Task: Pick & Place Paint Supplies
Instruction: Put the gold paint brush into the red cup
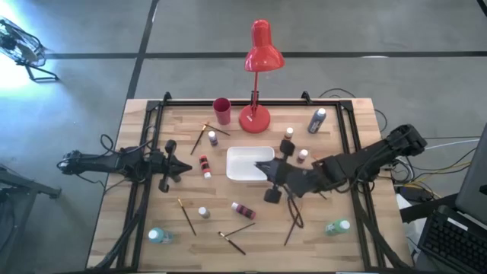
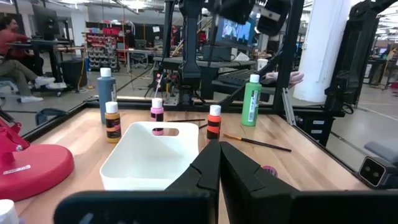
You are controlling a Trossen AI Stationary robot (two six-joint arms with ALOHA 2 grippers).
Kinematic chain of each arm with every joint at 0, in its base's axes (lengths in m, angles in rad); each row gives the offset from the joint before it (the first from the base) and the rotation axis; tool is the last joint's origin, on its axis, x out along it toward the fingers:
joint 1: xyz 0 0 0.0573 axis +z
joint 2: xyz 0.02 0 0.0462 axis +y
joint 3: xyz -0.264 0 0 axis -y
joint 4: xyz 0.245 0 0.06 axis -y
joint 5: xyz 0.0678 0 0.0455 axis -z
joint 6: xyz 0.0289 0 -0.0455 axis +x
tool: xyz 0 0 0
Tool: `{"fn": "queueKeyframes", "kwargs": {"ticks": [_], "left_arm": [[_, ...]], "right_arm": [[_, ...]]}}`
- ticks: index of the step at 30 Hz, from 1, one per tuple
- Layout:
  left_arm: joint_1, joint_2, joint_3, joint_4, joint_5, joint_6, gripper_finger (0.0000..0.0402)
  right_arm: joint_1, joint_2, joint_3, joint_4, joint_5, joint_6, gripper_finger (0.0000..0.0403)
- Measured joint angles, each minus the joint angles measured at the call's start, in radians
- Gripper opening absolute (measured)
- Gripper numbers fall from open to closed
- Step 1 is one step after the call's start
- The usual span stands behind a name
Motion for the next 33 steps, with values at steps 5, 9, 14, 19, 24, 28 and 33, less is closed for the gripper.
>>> {"fn": "queueKeyframes", "kwargs": {"ticks": [5,9,14,19,24,28,33], "left_arm": [[0.000,0.001,0.000,0.000,-0.001,0.000,0.0010],[0.000,0.002,0.000,0.001,-0.002,-0.001,0.0010],[0.000,0.005,-0.001,0.077,-0.019,-0.012,0.0010],[0.000,0.006,0.002,0.224,-0.021,-0.030,0.0010],[0.000,0.006,0.002,0.355,-0.037,0.002,0.0010],[0.001,0.009,0.002,0.369,-0.050,0.013,0.0010],[0.001,0.066,0.009,0.422,-0.118,-0.001,0.0016]], "right_arm": [[-0.022,0.000,-0.016,0.213,-0.044,-0.174,0.0013],[-0.071,0.000,-0.048,0.348,-0.269,-0.209,0.0013],[-0.144,0.000,-0.119,0.511,-0.502,-0.212,0.0013],[-0.220,0.000,-0.232,0.754,-0.659,-0.232,0.0013],[-0.278,-0.001,-0.317,0.910,-0.736,-0.227,0.0013],[-0.295,0.000,-0.328,0.921,-0.756,-0.248,0.0013],[-0.328,0.000,-0.312,0.925,-0.823,-0.268,0.0013]]}}
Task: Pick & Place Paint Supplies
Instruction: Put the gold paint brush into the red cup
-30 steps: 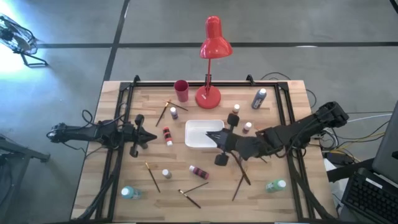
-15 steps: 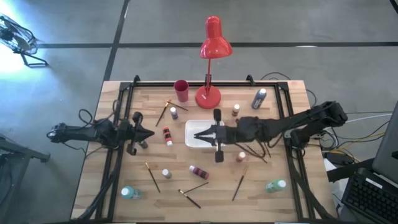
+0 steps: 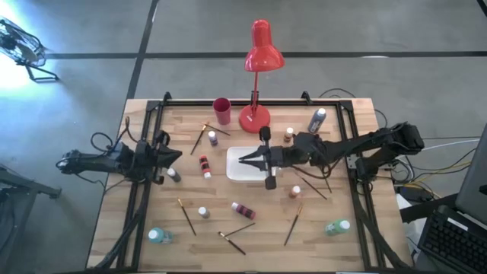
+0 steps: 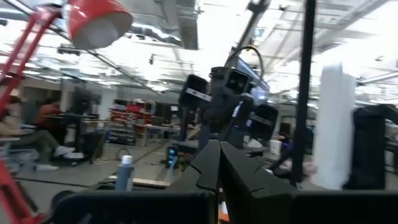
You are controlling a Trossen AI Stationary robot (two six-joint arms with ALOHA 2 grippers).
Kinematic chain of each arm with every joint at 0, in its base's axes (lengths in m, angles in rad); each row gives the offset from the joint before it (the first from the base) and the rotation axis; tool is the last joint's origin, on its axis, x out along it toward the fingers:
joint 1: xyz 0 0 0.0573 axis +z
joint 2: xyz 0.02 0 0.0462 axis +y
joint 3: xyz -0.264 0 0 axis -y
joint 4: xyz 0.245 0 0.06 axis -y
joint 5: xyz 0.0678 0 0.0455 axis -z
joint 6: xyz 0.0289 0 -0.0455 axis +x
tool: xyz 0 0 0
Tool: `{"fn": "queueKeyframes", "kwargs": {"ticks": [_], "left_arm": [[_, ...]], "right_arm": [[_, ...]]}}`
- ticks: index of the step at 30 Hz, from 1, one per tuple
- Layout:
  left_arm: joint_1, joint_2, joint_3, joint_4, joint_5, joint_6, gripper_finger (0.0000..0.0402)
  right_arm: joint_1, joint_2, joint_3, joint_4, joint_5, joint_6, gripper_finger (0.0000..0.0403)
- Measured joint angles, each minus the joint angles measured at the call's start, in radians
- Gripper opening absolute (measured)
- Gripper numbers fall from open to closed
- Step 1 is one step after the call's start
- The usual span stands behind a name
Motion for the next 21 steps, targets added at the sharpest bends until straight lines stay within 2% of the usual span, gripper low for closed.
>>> {"fn": "queueKeyframes", "kwargs": {"ticks": [3,7,12,15,21], "left_arm": [[0.000,0.061,0.000,0.098,-0.030,0.032,0.0043],[0.000,0.164,0.001,0.201,-0.063,0.044,0.0101],[0.000,0.305,0.039,0.278,-0.075,0.035,0.0158],[0.000,0.406,0.108,0.268,-0.067,0.038,0.0166],[0.000,0.608,0.261,0.252,0.045,0.093,0.0166]], "right_arm": [[-0.034,0.000,0.022,0.006,-0.022,0.019,0.0013],[-0.077,0.022,0.066,0.001,-0.140,0.084,0.0013],[-0.088,0.092,0.138,0.001,-0.181,0.105,0.0013],[-0.088,0.148,0.187,-0.001,-0.189,0.106,0.0013],[-0.093,0.216,0.265,-0.038,-0.213,0.125,0.0013]]}}
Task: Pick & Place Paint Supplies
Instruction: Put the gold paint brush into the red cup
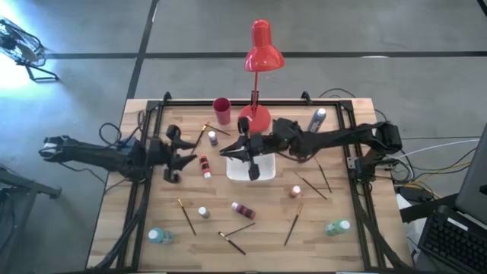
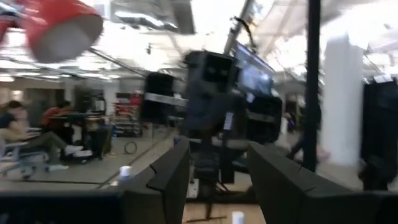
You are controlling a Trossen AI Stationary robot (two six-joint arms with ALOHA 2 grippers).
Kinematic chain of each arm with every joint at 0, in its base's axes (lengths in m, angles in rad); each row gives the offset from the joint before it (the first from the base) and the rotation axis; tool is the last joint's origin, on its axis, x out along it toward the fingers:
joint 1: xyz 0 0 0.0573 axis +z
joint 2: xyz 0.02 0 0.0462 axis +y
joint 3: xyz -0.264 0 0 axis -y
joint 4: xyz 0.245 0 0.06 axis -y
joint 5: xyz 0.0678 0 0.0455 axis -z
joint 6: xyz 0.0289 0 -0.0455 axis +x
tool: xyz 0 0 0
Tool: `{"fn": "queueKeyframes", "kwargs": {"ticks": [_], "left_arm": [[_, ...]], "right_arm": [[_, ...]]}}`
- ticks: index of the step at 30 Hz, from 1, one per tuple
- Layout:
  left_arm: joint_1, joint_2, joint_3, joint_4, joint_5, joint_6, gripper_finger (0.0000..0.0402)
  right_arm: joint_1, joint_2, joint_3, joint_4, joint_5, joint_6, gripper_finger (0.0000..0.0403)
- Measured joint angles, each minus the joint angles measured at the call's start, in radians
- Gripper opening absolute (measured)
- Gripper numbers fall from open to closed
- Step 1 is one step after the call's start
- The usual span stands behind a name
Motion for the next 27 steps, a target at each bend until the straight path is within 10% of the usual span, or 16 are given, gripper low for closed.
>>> {"fn": "queueKeyframes", "kwargs": {"ticks": [12,27], "left_arm": [[0.000,0.295,0.254,-0.063,0.022,0.085,0.0165],[0.000,0.351,0.365,-0.126,0.025,0.160,0.0165]], "right_arm": [[0.001,-0.005,0.032,-0.078,0.000,-0.017,0.0013],[0.002,-0.008,0.029,-0.089,0.001,-0.009,0.0013]]}}
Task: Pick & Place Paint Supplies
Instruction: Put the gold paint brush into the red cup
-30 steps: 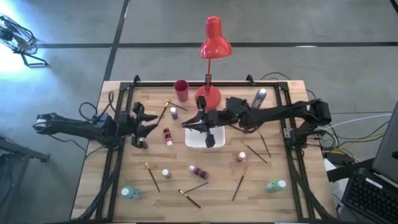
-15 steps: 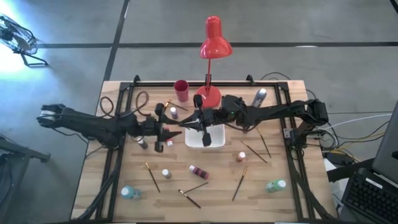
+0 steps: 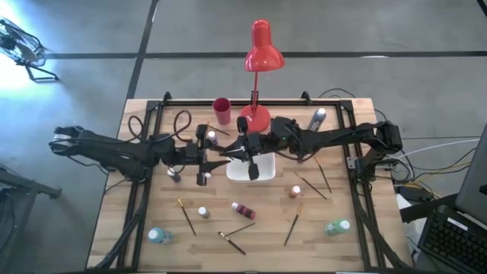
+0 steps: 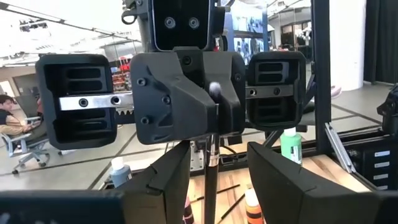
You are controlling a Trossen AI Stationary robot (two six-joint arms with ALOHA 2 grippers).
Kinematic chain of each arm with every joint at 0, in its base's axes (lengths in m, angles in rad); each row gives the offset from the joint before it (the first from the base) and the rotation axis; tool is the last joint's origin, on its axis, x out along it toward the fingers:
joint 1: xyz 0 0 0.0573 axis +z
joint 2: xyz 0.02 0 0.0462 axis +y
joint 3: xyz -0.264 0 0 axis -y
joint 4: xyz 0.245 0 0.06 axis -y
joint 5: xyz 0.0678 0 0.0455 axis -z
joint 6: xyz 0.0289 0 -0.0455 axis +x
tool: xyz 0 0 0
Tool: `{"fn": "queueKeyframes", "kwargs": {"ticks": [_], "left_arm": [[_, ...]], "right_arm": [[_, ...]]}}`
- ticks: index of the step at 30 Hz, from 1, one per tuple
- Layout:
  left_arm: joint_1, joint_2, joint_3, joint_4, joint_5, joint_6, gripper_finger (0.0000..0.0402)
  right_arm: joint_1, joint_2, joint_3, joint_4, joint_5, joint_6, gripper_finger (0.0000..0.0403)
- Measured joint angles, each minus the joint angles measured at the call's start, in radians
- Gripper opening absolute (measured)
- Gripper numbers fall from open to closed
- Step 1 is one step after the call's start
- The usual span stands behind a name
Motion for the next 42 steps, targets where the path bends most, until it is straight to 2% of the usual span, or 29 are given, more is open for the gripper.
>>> {"fn": "queueKeyframes", "kwargs": {"ticks": [5,9,19,25,32,35,38,42], "left_arm": [[0.005,-0.016,0.000,-0.012,-0.004,-0.002,0.0159],[0.005,-0.016,0.000,-0.014,-0.017,-0.001,0.0136],[0.014,-0.016,0.000,-0.010,-0.049,-0.001,0.0020],[0.014,-0.016,0.005,-0.032,-0.051,-0.016,0.0019],[0.016,-0.036,0.009,-0.063,-0.067,-0.025,0.0019],[0.019,-0.042,0.009,-0.091,-0.119,-0.014,0.0019],[0.044,-0.046,0.009,-0.103,-0.199,0.020,0.0019],[0.130,-0.045,0.009,-0.125,-0.210,0.028,0.0019]], "right_arm": [[0.000,0.000,0.000,0.003,0.001,-0.003,0.0013],[0.000,0.000,0.000,0.001,0.001,-0.003,0.0013],[-0.002,0.000,0.000,0.000,0.007,-0.003,0.0013],[-0.002,-0.007,0.000,-0.025,0.008,0.019,0.0017],[-0.014,-0.125,-0.001,-0.281,0.013,0.024,0.0087],[-0.015,-0.201,-0.001,-0.451,0.017,0.004,0.0120],[-0.015,-0.274,-0.004,-0.606,0.058,0.015,0.0141],[-0.015,-0.368,-0.052,-0.718,0.162,0.053,0.0151]]}}
